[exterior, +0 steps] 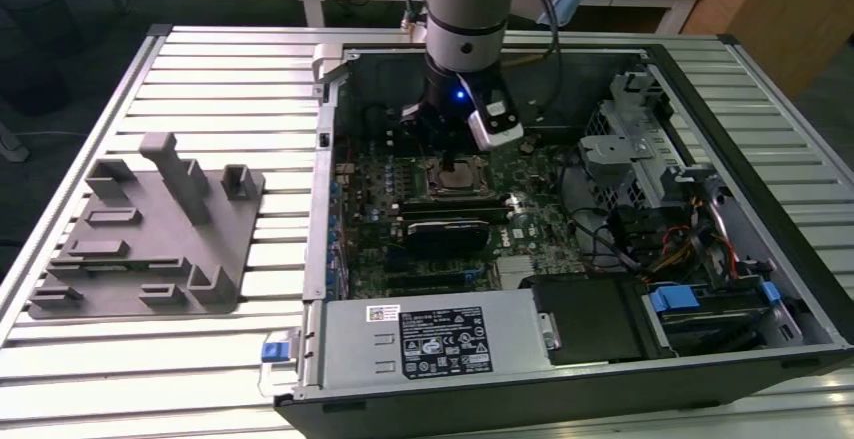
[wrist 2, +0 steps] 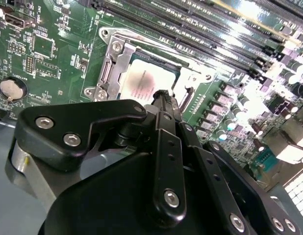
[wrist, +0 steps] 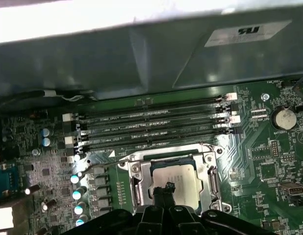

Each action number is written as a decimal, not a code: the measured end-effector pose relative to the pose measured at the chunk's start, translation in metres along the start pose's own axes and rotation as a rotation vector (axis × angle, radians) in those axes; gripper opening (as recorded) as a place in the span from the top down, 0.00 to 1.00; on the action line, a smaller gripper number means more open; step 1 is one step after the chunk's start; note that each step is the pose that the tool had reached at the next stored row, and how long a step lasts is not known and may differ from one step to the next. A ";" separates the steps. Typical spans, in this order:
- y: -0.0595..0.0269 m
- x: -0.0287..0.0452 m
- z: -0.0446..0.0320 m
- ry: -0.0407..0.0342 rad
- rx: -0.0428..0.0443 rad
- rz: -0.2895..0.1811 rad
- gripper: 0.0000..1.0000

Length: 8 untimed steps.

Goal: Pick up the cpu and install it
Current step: 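Close the cpu cover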

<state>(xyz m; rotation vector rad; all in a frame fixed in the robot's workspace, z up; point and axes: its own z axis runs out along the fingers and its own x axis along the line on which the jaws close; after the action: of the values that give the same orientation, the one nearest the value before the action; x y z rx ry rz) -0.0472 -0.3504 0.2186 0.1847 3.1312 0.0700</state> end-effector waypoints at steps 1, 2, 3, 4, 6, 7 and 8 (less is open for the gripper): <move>-0.0004 0.0002 0.0004 0.0000 -0.0001 -0.002 0.89; -0.0006 0.0006 0.0008 0.0001 -0.0001 -0.003 0.89; -0.0008 0.0013 0.0012 0.0002 -0.0001 -0.005 0.89; -0.0010 0.0021 0.0015 0.0003 -0.0002 -0.006 0.89; -0.0013 0.0043 0.0023 0.0006 -0.0011 -0.010 0.89; -0.0014 0.0056 0.0027 0.0007 -0.0017 -0.012 0.89; -0.0015 0.0065 0.0031 0.0008 -0.0020 -0.014 0.89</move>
<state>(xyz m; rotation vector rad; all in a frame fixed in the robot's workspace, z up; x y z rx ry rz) -0.0538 -0.3510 0.2154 0.1635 3.1327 0.0731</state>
